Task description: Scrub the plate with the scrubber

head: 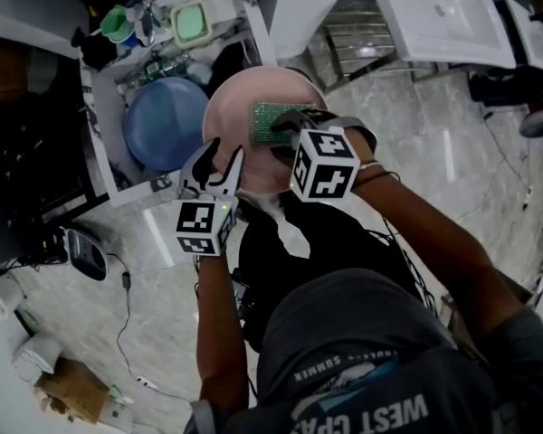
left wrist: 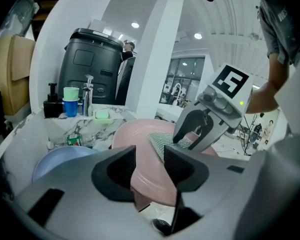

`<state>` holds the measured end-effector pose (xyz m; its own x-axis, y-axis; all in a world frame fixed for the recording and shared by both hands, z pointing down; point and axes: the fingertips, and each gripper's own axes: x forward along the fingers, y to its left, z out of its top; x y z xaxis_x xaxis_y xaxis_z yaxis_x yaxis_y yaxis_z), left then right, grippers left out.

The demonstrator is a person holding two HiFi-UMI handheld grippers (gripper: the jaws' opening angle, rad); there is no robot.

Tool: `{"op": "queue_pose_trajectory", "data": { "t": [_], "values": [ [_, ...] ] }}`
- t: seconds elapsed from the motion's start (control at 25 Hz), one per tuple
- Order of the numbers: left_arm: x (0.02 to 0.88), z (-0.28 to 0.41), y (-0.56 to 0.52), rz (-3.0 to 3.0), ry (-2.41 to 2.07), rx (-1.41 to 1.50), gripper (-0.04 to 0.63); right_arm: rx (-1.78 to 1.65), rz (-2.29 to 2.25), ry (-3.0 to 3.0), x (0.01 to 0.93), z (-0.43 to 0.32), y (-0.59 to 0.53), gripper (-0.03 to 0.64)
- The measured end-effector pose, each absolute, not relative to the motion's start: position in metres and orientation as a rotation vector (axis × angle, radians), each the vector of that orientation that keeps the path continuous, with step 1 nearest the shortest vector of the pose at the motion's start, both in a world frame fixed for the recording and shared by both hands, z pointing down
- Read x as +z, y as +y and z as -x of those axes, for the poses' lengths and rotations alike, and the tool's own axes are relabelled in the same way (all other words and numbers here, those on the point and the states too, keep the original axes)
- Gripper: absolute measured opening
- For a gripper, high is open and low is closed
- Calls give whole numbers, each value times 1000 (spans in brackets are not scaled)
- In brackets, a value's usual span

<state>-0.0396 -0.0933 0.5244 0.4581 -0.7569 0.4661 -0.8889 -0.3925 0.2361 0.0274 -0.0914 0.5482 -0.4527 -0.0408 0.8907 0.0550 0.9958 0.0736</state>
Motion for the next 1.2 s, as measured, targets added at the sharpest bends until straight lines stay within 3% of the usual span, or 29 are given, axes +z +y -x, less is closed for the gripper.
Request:
{"op": "queue_pose_trajectory", "data": {
  "t": [0.32,0.68,1.0,1.2],
  "values": [
    [523,40,-93,-2245,-1384,401,175,-114,-80,-2083,535,-33,-111,279],
    [514,48,-88,-2233,-1417,402,175,-53,-30,-2007,556,-35,-120,324],
    [514,58,-84,-2216,-1441,404,176,-83,-6,-1974,560,-33,-120,310],
    [514,61,-83,-2208,-1443,411,176,-23,24,-1962,555,-33,-112,184]
  ]
}}
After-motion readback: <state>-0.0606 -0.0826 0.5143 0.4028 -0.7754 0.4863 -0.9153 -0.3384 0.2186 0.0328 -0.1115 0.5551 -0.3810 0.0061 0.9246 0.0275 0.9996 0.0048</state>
